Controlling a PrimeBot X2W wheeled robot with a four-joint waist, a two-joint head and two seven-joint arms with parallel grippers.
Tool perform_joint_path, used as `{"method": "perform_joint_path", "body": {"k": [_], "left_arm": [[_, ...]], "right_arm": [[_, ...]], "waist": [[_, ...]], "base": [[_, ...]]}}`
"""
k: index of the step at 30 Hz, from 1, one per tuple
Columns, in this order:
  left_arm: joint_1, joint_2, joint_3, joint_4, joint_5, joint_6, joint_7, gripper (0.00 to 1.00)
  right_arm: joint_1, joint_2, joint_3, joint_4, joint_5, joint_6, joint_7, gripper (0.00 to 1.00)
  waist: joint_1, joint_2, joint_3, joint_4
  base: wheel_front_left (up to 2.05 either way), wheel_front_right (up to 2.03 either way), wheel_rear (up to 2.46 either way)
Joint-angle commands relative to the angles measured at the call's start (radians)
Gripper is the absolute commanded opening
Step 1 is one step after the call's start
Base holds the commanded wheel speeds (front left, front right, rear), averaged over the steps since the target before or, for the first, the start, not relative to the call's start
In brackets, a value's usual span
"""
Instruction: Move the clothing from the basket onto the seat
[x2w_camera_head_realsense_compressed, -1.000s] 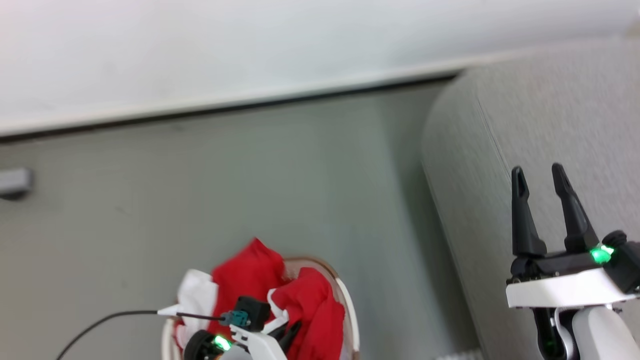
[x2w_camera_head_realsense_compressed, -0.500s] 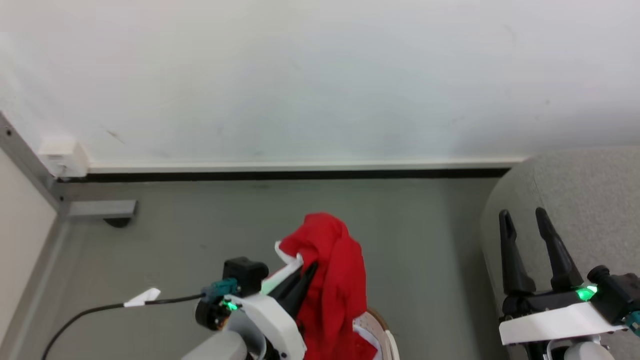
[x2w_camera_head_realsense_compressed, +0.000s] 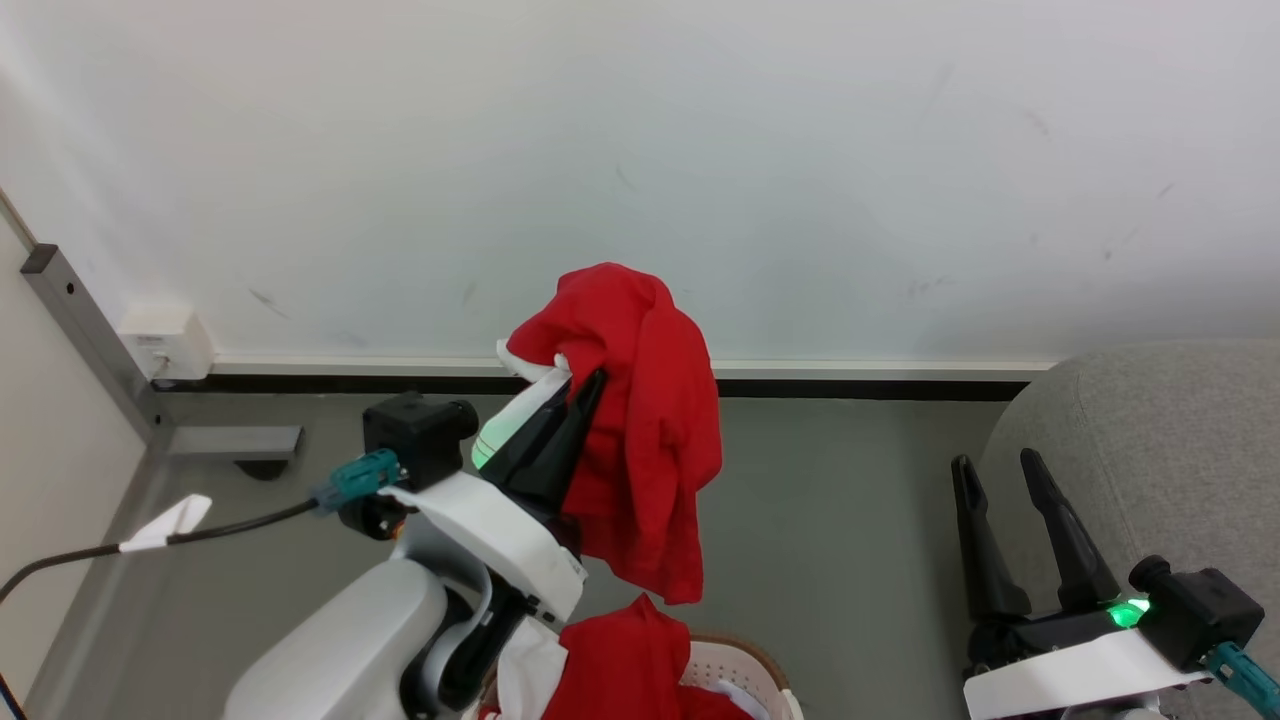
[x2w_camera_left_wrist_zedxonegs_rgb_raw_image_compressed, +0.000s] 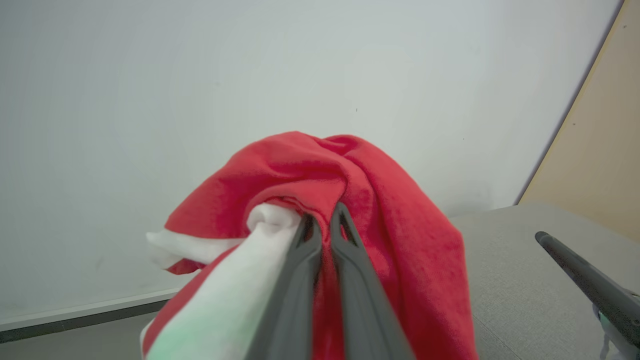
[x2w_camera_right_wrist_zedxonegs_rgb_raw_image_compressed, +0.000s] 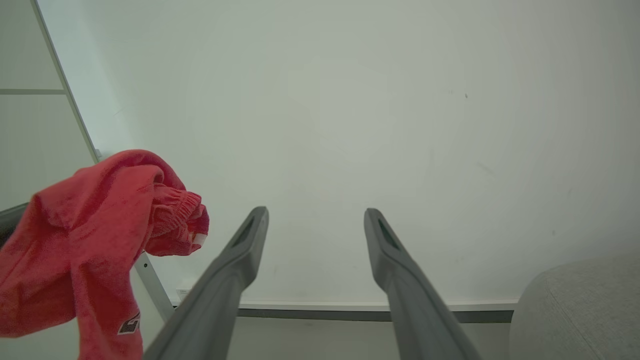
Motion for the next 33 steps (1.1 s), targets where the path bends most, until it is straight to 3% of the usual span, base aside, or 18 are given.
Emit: {"method": "perform_joint_path", "body": {"k": [1, 9, 16, 21, 23, 29, 33], "left_arm": [[-0.011, 0.009, 0.005, -0.02, -0.003, 0.006, 0.009, 0.0], [-0.015, 0.013, 0.003, -0.061, -0.002, 0.024, 0.027, 0.0], [-0.019, 0.0, -0.002, -0.05, -0.007, 0.021, 0.023, 0.0], [-0.029, -0.012, -0.007, -0.027, -0.009, 0.013, 0.021, 0.0], [-0.038, -0.026, -0.014, -0.013, -0.012, 0.007, 0.021, 0.0], [-0.051, -0.045, -0.021, -0.004, -0.014, 0.0, 0.021, 0.0], [-0.051, -0.073, -0.044, 0.002, -0.016, -0.016, 0.026, 0.0]], "right_arm": [[0.018, -0.009, 0.003, 0.006, -0.002, -0.002, 0.001, 1.0], [0.016, -0.027, 0.055, 0.004, 0.002, -0.002, 0.001, 1.0], [-0.007, -0.118, 0.283, -0.071, 0.071, -0.002, 0.012, 1.0], [-0.025, -0.136, 0.394, -0.111, 0.139, -0.002, 0.013, 1.0], [-0.054, -0.141, 0.462, -0.101, 0.164, -0.002, 0.029, 1.0], [-0.12, -0.116, 0.532, -0.031, 0.203, -0.002, 0.064, 1.0], [-0.2, -0.079, 0.577, 0.11, 0.227, -0.002, 0.073, 1.0]], "waist": [[0.0001, -0.0001, -0.005, 0.003], [0.0001, -0.0001, -0.021, 0.002], [0.0001, -0.0001, -0.03, 0.021], [0.0001, -0.0001, -0.039, 0.038], [0.0001, -0.0001, -0.043, 0.052], [0.0001, -0.0001, -0.043, 0.075], [0.0001, -0.0001, -0.052, 0.114]], "base": [[0.0, 0.0, 0.0], [0.0, 0.0, 0.0], [0.0, 0.0, 0.0], [0.0, 0.0, 0.0], [0.0, 0.0, 0.0], [0.0, 0.0, 0.0], [0.0, 0.0, 0.0]]}}
